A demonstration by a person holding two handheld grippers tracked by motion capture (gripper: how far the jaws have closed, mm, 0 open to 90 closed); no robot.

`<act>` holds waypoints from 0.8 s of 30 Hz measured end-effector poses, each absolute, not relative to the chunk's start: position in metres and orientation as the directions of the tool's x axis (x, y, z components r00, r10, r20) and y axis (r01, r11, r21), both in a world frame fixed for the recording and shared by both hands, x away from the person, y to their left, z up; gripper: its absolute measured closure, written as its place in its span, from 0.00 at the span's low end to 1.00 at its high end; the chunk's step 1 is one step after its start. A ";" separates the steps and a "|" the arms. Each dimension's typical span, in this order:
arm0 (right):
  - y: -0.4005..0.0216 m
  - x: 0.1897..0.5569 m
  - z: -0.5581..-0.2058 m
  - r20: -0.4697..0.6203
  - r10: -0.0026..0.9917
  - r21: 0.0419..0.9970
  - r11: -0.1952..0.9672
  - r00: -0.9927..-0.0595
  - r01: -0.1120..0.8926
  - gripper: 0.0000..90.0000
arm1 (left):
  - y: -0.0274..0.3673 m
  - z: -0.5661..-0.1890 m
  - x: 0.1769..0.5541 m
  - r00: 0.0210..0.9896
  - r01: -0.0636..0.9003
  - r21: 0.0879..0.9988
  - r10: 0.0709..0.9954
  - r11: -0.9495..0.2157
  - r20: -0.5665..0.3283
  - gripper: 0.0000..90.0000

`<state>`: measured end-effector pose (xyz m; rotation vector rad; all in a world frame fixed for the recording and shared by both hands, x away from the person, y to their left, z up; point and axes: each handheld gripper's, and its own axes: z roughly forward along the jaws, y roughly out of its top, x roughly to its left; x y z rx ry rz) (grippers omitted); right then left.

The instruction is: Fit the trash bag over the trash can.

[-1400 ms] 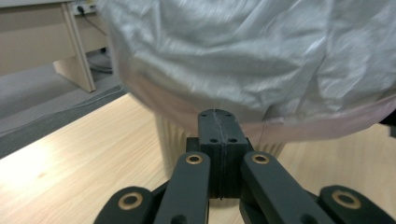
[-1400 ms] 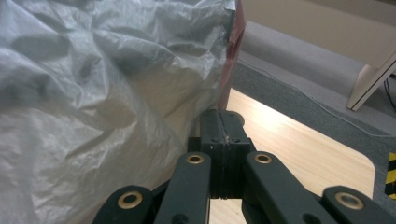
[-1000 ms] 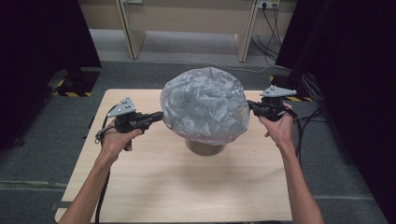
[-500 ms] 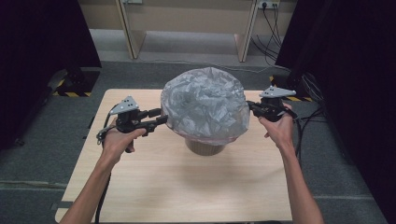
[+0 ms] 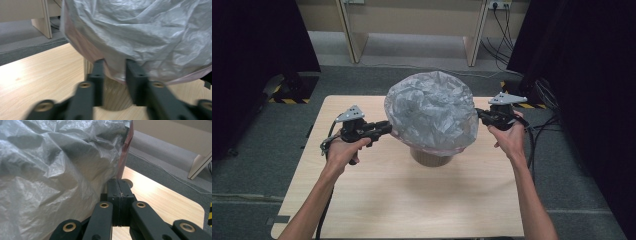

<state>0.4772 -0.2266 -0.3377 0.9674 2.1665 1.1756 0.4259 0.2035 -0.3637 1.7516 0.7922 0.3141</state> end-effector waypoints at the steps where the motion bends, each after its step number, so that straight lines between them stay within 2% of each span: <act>1: -0.226 0.477 -0.338 -0.082 0.772 0.856 0.378 -0.630 0.353 1.00 | 0.203 -0.364 0.426 0.740 0.349 0.925 0.649 -0.150 -0.174 0.90; 3: -0.226 0.477 -0.338 -0.082 0.772 0.856 0.379 -0.630 0.352 1.00 | 0.201 -0.366 0.425 0.741 0.344 0.925 0.652 -0.161 -0.162 0.99; 4: -0.226 0.477 -0.338 -0.082 0.772 0.856 0.379 -0.630 0.352 1.00 | 0.201 -0.367 0.425 0.739 0.345 0.925 0.654 -0.160 -0.162 1.00; 14: -0.226 0.483 -0.342 -0.092 0.782 0.846 0.388 -0.616 0.366 1.00 | 0.203 -0.377 0.422 0.743 0.333 0.919 0.659 -0.213 -0.117 1.00; 24: -0.227 0.516 -0.356 -0.047 0.802 0.837 0.357 -0.596 0.414 1.00 | 0.201 -0.388 0.419 0.750 0.337 0.914 0.651 -0.227 -0.116 1.00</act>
